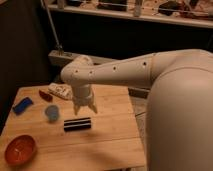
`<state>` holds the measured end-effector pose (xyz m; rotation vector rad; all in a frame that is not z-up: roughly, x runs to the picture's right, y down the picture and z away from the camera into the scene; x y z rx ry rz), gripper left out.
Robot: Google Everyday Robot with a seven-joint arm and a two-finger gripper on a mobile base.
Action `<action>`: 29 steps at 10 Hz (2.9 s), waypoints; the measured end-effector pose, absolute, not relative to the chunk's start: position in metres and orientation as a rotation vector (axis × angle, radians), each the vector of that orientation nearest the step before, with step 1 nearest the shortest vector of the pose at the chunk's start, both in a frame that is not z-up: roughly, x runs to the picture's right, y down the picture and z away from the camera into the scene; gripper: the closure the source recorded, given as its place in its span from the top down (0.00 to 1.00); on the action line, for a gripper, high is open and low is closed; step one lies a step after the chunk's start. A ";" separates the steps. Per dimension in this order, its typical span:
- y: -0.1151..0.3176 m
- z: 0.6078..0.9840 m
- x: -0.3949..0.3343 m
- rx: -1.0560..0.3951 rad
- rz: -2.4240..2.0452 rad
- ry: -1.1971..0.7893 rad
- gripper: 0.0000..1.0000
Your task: Drag the pepper across the table
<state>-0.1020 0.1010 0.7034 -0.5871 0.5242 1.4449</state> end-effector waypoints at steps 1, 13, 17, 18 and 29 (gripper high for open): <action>0.101 0.703 -0.102 -0.587 1.445 0.524 0.65; 0.101 0.703 -0.102 -0.587 1.445 0.524 0.65; 0.101 0.704 -0.102 -0.587 1.445 0.525 0.65; 0.101 0.704 -0.102 -0.587 1.445 0.525 0.65; 0.090 0.710 -0.124 -0.595 1.267 0.365 0.65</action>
